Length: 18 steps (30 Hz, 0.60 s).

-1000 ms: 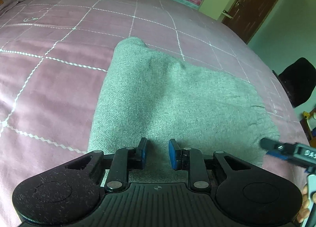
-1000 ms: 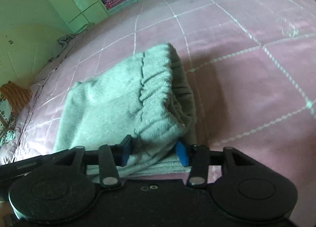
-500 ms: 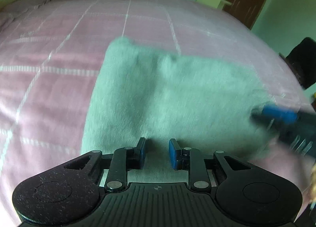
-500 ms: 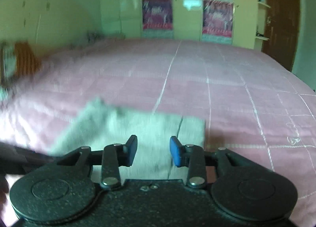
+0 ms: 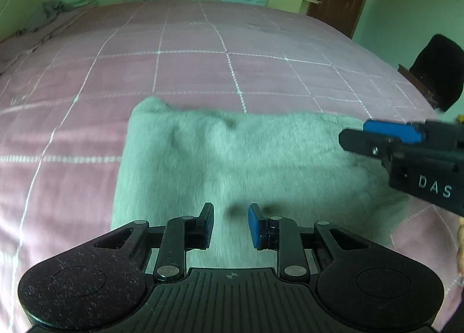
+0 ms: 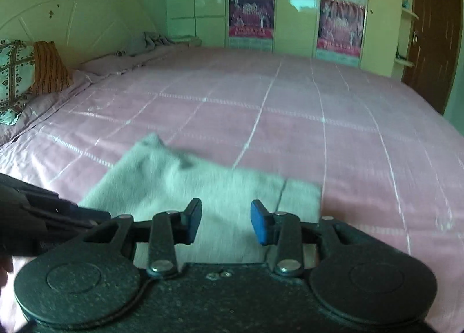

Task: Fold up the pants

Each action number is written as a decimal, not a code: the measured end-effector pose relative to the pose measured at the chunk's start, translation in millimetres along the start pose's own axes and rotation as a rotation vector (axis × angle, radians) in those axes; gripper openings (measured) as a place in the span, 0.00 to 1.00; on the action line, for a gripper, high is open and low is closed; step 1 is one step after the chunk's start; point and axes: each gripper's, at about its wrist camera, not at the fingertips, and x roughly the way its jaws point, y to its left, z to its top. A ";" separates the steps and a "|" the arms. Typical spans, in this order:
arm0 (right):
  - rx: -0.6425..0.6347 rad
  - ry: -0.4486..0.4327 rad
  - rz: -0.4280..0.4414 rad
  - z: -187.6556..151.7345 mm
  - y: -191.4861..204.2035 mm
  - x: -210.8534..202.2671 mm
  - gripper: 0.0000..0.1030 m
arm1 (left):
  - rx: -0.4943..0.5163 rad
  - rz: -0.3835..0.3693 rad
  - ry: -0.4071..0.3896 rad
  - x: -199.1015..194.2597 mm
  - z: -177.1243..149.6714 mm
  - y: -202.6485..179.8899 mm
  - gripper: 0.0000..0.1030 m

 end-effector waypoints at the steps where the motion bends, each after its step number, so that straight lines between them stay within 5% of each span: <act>1: -0.008 -0.010 -0.012 4.4 -1.1 3.1 0.36 | 0.008 0.003 0.002 4.7 3.8 -1.0 0.24; 5: -0.004 0.020 -0.050 2.6 -14.8 29.0 0.36 | 0.022 0.033 0.030 32.6 16.2 1.5 0.24; 9: 0.013 0.146 -0.093 -31.3 -33.9 64.5 0.36 | 0.006 0.037 0.038 55.8 21.7 7.8 0.24; 16: 0.020 0.042 -0.072 -1.4 -32.6 53.9 0.36 | -0.022 0.050 0.033 79.5 54.3 16.6 0.24; 18: -0.010 0.071 -0.082 -5.2 -32.2 64.6 0.36 | -0.015 0.049 0.046 91.0 53.2 18.1 0.24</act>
